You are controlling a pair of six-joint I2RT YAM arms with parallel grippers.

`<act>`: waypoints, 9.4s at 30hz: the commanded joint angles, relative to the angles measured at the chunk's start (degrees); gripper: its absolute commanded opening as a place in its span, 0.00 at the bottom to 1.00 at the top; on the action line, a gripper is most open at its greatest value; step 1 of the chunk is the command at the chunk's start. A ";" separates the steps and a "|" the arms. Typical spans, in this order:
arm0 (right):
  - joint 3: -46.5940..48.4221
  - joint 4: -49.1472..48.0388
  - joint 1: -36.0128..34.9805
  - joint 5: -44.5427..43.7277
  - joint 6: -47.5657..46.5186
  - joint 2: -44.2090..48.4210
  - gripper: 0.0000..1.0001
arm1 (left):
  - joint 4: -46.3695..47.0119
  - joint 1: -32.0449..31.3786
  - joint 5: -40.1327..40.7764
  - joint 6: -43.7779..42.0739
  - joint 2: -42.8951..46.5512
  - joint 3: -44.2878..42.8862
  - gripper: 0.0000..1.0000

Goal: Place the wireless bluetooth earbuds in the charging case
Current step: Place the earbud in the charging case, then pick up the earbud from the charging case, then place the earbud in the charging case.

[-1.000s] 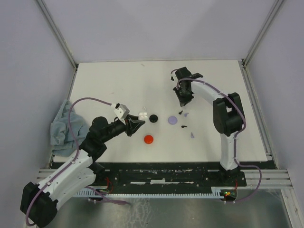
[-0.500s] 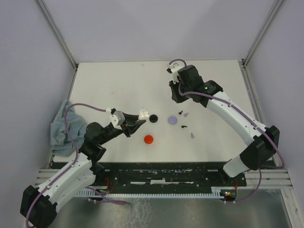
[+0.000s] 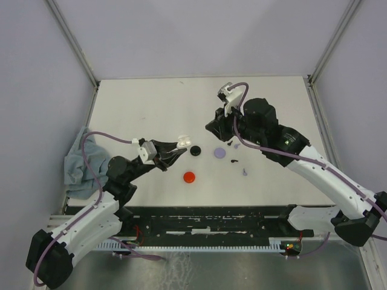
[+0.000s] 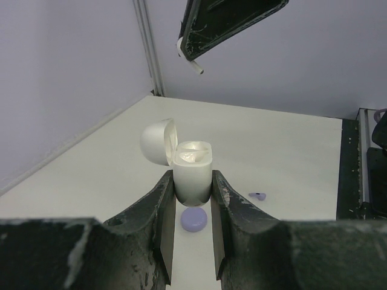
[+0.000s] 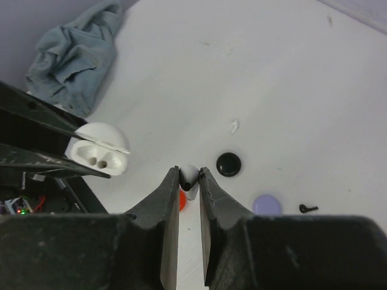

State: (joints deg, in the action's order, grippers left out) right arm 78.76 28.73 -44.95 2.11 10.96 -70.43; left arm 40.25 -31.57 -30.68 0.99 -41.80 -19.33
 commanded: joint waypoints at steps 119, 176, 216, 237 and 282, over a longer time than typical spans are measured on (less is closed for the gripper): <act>-9.74 -17.18 -3.30 6.14 5.53 1.01 0.65 | 0.96 0.18 7.91 7.30 3.69 3.12 0.03; 12.13 7.02 -3.07 14.67 21.65 -13.38 0.10 | -1.18 0.19 -0.09 -6.82 -1.28 -2.04 0.03; 5.57 1.84 -1.81 22.59 10.91 -7.11 0.07 | 2.43 0.21 -6.06 1.29 -2.67 -3.08 0.03; 6.45 5.14 -3.80 20.83 6.71 -8.45 0.07 | 2.29 0.17 -6.66 2.78 -2.47 -4.11 0.03; 10.44 7.67 -5.92 32.31 -12.82 -10.71 0.45 | 17.11 0.20 -12.21 16.73 -9.16 -1.37 0.03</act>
State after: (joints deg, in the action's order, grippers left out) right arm 86.46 35.73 -50.54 31.59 -0.32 -80.49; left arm 48.86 -31.48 -42.22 12.60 -50.22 -20.60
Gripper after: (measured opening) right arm 0.456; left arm 0.330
